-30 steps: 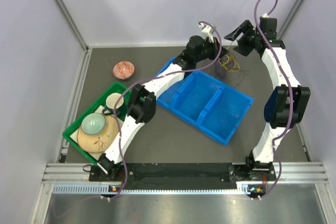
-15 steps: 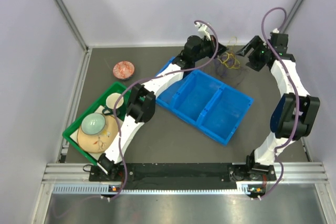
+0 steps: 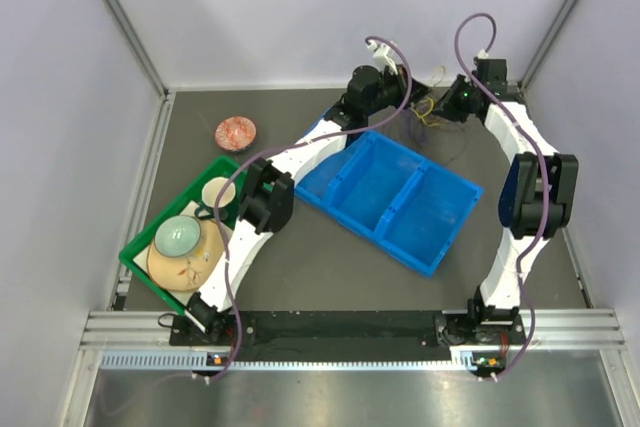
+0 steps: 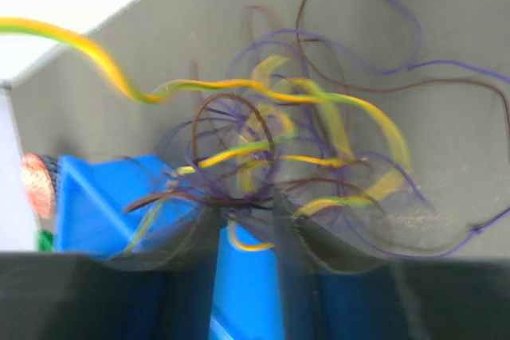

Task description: Untangle the cables

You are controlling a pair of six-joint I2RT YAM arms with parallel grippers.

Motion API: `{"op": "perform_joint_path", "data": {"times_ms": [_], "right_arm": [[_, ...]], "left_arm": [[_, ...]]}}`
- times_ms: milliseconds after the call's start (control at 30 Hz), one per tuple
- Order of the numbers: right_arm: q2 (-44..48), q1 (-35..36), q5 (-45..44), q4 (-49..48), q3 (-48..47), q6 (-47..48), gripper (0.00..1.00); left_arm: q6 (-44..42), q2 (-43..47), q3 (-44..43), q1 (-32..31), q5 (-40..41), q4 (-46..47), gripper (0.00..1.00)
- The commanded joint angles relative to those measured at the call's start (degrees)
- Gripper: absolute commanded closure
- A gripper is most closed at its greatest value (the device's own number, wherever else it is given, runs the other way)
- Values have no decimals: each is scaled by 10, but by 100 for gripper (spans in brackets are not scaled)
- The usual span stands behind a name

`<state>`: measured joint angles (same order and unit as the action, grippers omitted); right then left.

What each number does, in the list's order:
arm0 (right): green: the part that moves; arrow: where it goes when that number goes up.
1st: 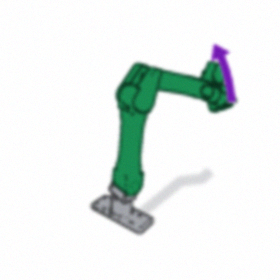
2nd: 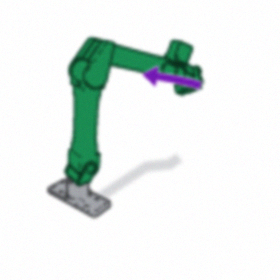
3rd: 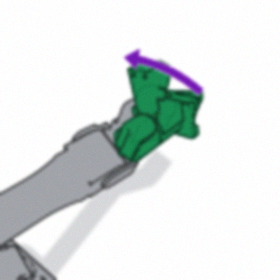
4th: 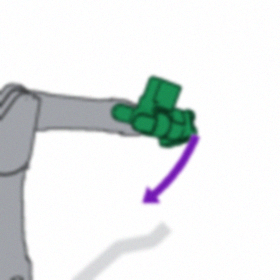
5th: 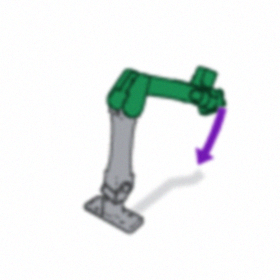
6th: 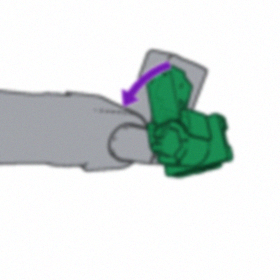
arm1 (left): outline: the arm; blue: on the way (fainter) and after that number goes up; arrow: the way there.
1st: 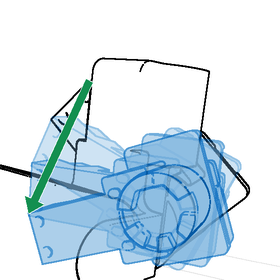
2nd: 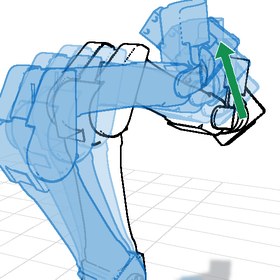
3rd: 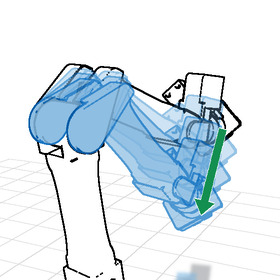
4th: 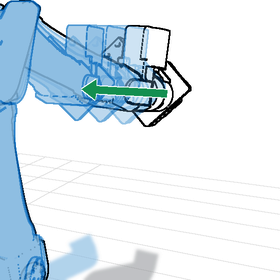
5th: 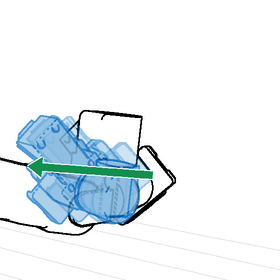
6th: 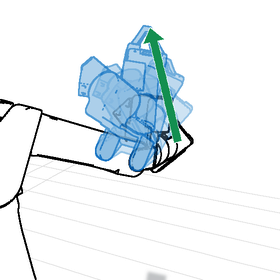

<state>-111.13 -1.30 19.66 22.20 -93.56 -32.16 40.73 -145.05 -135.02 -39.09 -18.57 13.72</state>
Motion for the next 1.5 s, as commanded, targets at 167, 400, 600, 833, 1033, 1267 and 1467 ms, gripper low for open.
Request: {"op": "perform_joint_path", "data": {"times_ms": [167, 400, 600, 833, 1033, 1267, 1467], "right_arm": [[35, -27, -80, -87, 43, -51, 100], [41, -96, -66, -103, 94, -75, 100], [15, -117, -105, -104, 114, -78, 100], [-22, -125, -128, -79, 100, -95, 100], [-33, -129, -159, -75, 105, -96, 100], [-44, -145, -195, -66, 109, -99, 100], [-30, -154, -223, -61, 118, -91, 100]], "left_arm": [[15, 101, 22, 26, -7, 50, 100], [-38, 143, -23, 48, 49, 29, 100], [7, 185, -32, 92, 38, 54, 100], [8, 238, -40, 125, 43, 67, 100], [3, 260, -53, 153, 49, 58, 100], [22, 251, -52, 167, 46, 59, 100], [37, 240, -51, 169, 46, 64, 100]]}}
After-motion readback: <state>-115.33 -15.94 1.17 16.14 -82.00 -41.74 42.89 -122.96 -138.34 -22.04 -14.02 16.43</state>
